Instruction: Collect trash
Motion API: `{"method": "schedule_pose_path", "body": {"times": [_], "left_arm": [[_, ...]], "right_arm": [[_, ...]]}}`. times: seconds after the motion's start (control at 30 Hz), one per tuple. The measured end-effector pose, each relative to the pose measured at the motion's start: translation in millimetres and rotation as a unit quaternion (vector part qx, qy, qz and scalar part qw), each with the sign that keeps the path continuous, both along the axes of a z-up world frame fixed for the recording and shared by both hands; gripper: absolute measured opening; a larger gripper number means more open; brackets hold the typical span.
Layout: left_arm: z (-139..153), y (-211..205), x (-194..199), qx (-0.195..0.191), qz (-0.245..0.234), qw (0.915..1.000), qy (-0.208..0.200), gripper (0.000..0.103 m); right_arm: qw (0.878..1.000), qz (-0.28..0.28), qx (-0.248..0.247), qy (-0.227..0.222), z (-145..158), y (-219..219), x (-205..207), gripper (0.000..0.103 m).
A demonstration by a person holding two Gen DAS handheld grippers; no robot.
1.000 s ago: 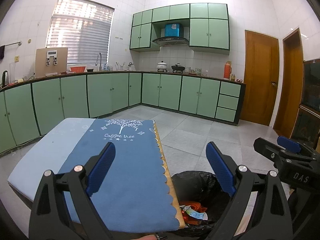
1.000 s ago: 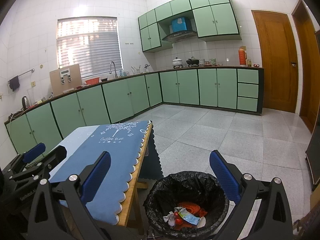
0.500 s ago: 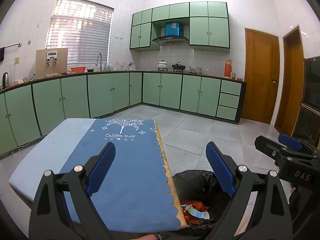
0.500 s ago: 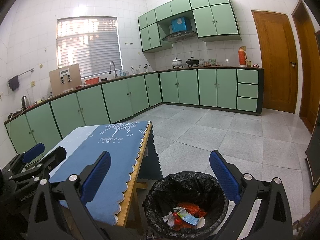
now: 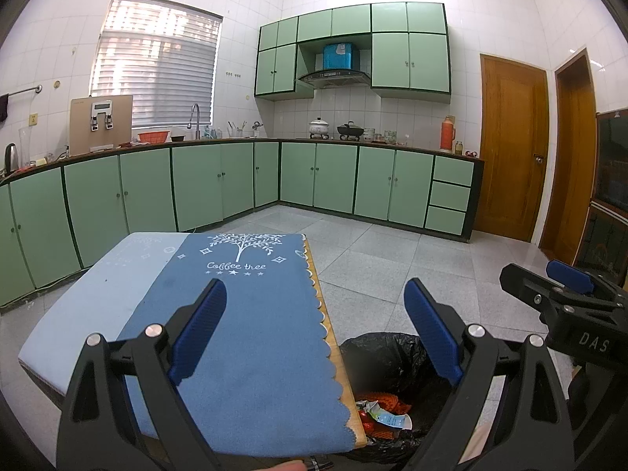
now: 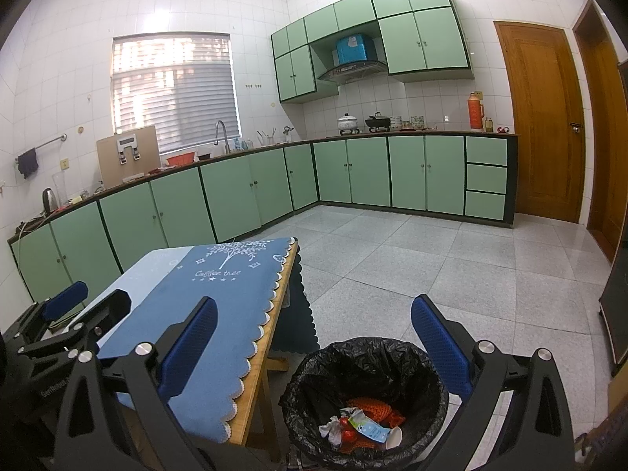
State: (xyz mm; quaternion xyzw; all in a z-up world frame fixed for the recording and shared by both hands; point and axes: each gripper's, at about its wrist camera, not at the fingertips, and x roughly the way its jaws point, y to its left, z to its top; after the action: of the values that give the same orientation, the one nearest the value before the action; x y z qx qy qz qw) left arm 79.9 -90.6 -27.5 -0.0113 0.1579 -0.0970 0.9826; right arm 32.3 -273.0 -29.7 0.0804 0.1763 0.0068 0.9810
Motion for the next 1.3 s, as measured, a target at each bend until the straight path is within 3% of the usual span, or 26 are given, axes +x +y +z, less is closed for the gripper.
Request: {"method": "schedule_pose_path", "body": {"times": [1.3], "left_arm": [[-5.0, 3.7, -1.8, 0.000, -0.002, 1.0000, -0.001, 0.089]], "right_arm": [[1.000, 0.000, 0.000, 0.001, -1.1, -0.1, 0.1, 0.097]]}}
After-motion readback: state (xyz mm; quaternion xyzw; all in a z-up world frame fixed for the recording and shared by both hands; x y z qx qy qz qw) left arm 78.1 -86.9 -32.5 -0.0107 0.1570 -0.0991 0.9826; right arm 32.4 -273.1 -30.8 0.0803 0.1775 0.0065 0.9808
